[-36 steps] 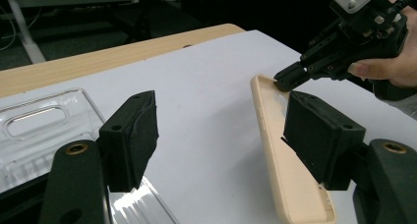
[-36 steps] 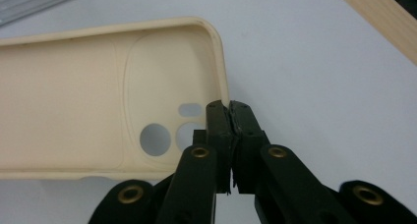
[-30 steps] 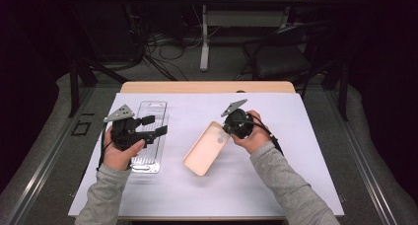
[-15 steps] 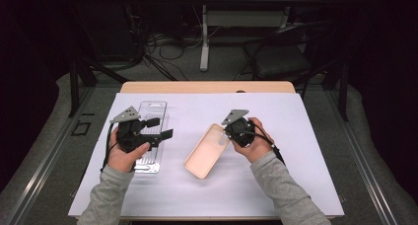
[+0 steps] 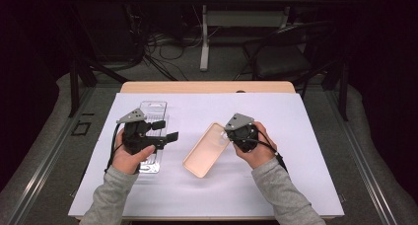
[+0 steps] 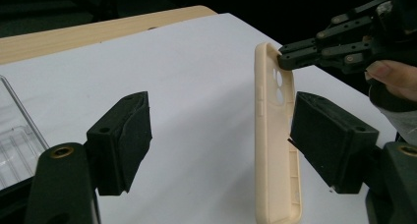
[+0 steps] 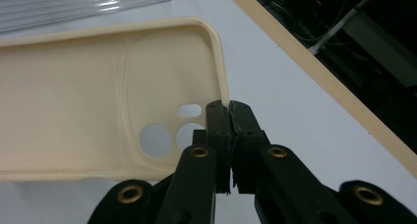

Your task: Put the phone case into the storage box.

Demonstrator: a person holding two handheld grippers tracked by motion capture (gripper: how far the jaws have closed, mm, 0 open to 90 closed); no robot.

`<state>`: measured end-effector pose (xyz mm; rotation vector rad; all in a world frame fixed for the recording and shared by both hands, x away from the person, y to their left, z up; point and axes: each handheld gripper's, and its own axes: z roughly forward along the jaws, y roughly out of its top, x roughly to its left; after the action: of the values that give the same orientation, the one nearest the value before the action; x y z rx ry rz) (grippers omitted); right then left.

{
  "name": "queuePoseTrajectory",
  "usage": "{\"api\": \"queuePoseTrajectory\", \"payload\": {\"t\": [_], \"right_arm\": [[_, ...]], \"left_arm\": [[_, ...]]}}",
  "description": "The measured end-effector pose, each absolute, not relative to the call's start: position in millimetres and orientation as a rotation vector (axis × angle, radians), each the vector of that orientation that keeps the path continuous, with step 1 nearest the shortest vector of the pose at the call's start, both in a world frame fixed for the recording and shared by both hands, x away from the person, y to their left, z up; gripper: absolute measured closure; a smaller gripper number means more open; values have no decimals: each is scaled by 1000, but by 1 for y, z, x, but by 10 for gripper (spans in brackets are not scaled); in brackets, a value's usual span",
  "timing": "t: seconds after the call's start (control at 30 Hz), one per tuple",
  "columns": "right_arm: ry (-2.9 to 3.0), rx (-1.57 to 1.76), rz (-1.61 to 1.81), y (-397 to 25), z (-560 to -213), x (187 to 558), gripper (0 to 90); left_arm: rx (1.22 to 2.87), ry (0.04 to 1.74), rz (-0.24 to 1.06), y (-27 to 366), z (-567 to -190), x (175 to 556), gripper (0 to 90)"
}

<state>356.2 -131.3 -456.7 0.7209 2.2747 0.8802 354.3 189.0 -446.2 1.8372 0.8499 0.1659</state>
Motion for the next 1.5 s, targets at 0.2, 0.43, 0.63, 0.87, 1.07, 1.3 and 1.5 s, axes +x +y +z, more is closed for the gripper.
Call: {"api": "queuePoseTrajectory", "payload": {"t": [0.2, 0.43, 0.63, 0.87, 1.07, 1.3, 1.5], "right_arm": [[2242, 694, 894, -131, -452, 348, 888], [2215, 668, 913, -130, -449, 341, 887], [2205, 649, 910, -129, -448, 336, 887], [2204, 640, 906, -128, -449, 333, 887], [2202, 630, 908, -127, -449, 330, 887], [2203, 609, 910, -124, -450, 328, 887], [2205, 595, 911, -122, -450, 326, 887]], "left_arm": [[1855, 829, 152, 182, -445, 352, 238], [1855, 806, 140, 176, -446, 350, 239], [1875, 773, 103, 167, -448, 349, 247], [1892, 770, 19, 155, -456, 348, 270], [1907, 775, -11, 150, -462, 348, 325], [1957, 741, -45, 143, -466, 347, 395], [1985, 758, -91, 140, -470, 348, 440]]}}
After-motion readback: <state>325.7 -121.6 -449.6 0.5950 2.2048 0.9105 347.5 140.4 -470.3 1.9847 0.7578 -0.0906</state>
